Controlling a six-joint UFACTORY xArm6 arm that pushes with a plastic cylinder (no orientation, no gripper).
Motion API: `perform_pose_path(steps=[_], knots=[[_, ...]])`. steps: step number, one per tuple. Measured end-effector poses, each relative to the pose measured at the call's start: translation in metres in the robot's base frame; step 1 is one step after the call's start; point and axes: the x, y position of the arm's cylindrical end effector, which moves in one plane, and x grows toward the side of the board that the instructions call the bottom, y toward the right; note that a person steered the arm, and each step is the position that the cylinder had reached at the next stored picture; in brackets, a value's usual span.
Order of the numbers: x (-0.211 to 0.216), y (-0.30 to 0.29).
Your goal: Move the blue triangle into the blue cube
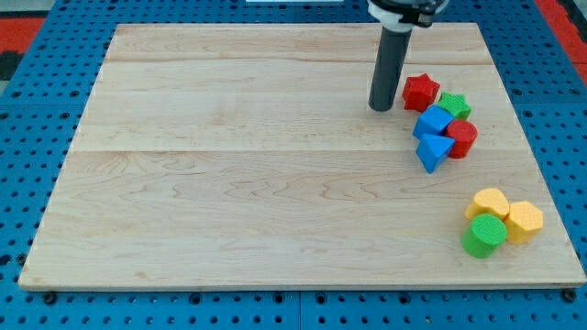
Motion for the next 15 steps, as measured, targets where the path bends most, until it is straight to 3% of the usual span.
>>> perform_pose_path(steps=[1,4,7,9,10,11,12,15], knots=[[-0.020,0.033],[-0.001,0.064],[0.000,0.011],[0.087,-0.038],[0.174,-0.038],[0.188,-0.003],[0.172,0.030],[0.133,0.058]])
